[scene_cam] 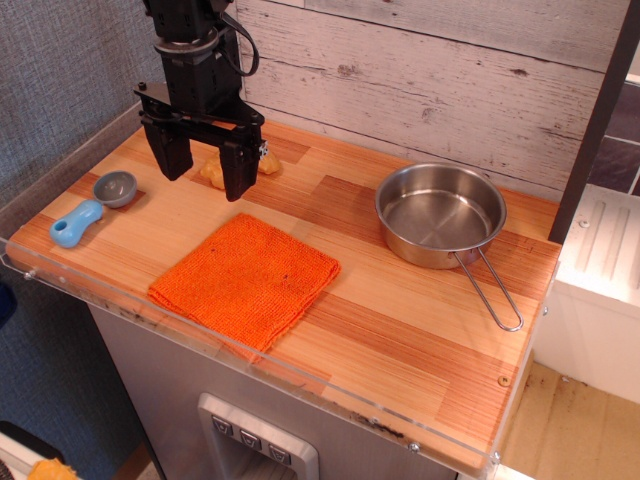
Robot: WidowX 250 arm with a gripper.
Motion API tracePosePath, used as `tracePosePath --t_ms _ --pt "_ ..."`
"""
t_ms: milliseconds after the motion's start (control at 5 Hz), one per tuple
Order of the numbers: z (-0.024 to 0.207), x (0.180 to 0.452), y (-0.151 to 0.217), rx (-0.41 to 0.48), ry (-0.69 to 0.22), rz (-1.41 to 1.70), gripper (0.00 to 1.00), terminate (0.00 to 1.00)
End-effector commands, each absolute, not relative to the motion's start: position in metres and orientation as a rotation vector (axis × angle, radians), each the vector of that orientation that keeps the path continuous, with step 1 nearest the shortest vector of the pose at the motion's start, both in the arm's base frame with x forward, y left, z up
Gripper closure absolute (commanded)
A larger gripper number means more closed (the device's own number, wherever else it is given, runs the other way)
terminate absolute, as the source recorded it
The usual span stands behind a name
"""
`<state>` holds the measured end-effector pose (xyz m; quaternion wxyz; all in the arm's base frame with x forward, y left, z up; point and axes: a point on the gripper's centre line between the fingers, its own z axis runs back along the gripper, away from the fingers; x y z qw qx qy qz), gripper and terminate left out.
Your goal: Place the spatula on the cloth
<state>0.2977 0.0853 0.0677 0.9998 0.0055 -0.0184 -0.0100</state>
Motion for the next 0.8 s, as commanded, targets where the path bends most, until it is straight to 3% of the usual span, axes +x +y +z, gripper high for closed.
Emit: tracePosePath --t_ms 0,400,600 --pt "0.068 0.298 0.085 0.011 -0.037 -0.020 0.00 0.00" --pt "0.078 0.256 0.168 0.029 -0.087 0.011 0.00 0.00" --pt "0.073 0.248 0.190 0.039 -0.097 -0.059 0.00 0.00"
